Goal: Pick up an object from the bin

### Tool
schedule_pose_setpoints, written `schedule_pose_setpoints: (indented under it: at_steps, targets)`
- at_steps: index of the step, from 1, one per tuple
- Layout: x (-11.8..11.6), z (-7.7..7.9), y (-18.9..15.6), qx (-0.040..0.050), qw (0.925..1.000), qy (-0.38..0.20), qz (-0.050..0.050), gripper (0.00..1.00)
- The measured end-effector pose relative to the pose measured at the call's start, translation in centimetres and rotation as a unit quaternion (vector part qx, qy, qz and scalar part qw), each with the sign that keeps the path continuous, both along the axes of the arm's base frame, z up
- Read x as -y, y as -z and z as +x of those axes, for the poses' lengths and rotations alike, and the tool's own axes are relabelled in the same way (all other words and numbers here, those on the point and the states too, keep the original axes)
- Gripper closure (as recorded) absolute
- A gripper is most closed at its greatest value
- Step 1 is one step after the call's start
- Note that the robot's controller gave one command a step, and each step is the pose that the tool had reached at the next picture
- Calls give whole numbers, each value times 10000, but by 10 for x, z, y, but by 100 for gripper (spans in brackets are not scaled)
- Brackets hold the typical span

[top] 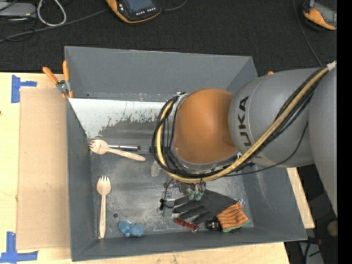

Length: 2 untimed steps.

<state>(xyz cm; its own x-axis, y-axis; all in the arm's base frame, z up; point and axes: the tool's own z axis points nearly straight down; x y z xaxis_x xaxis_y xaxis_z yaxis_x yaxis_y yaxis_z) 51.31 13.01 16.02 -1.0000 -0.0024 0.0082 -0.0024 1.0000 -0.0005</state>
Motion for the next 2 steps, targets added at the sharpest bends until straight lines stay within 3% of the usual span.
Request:
schedule_pose_setpoints:
  at_steps: [1, 2]
  targets:
    - [1, 2, -3, 31, 10000, 14, 4, 0]
    - [49, 36, 68, 36, 9976, -698, 9, 0]
